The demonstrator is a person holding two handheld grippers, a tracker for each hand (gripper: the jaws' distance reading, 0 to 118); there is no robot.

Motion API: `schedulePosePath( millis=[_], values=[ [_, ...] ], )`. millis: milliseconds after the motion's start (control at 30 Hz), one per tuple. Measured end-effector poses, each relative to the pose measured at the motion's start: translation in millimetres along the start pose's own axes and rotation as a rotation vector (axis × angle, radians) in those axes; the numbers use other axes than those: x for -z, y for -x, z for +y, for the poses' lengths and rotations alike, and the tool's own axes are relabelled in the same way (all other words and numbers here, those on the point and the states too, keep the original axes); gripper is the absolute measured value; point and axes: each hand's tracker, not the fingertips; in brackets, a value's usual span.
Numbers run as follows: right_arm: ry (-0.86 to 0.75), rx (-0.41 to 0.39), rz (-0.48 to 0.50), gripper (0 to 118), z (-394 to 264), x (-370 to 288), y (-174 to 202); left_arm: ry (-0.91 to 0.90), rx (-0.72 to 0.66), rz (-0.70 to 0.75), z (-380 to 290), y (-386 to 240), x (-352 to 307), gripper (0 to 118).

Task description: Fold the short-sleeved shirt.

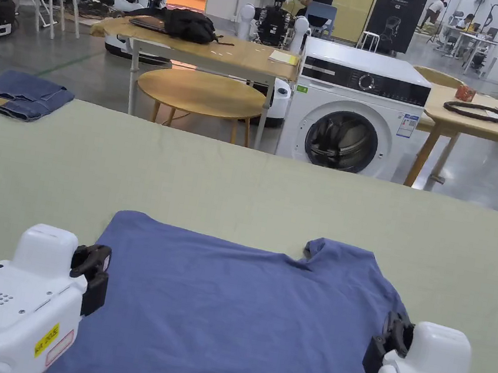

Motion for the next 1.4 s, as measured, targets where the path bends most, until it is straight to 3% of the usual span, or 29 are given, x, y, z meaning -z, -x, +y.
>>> schedulePosePath(
  millis=[200, 400, 633, 667, 700, 733, 900, 1133, 1267, 1300, 1333, 1400],
  values=[
    [-0.004, -0.028, 0.027, 0, 6.7, -4.7, 14.6, 0.012, -0.064, -0.004, 8.4, 1.5, -1.8, 0],
    [0.069, -0.043, 0.049, 0, -7.7, -0.8, 5.6, 0.338, -0.166, -0.080, -9.7, 48.5, -6.2, 0],
    [0.183, -0.052, 0.033, 0, -35.1, 6.3, -9.2, 0.561, -0.271, 0.011, -47.7, 103.8, -21.0, 0],
    [0.193, -0.051, 0.034, 0, -37.7, 7.0, -10.4, 0.581, -0.292, 0.020, -51.0, 108.5, -23.8, 6],
    [0.202, -0.053, 0.033, 0, -40.0, 7.5, -11.0, 0.596, -0.321, 0.010, -52.6, 111.8, -25.3, 33],
    [0.209, -0.057, 0.030, 0, -42.0, 7.9, -11.0, 0.611, -0.345, 0.003, -56.3, 114.4, -27.8, 47],
    [0.234, -0.063, 0.032, 0, -48.4, 9.4, -11.7, 0.692, -0.315, 0.076, -77.8, 113.7, -19.2, 60],
    [0.256, -0.059, 0.033, 0, -53.5, 10.0, -13.0, 0.774, -0.217, 0.199, -114.0, 108.7, 20.6, 57],
    [0.277, -0.051, 0.029, 0, -56.9, 7.5, -20.0, 0.781, -0.140, 0.142, -106.9, 95.6, 20.8, 37],
    [0.294, -0.044, 0.029, 0, -58.2, 7.8, -23.5, 0.791, -0.156, 0.096, -105.3, 94.7, 22.7, 16],
    [0.310, -0.035, 0.028, 0, -58.7, 8.2, -26.5, 0.793, -0.165, 0.062, -105.3, 93.8, 24.6, 2],
    [0.335, -0.029, 0.025, 0, -58.9, 7.5, -35.1, 0.819, -0.072, 0.087, -104.1, 91.8, 27.3, 0]
  ],
)
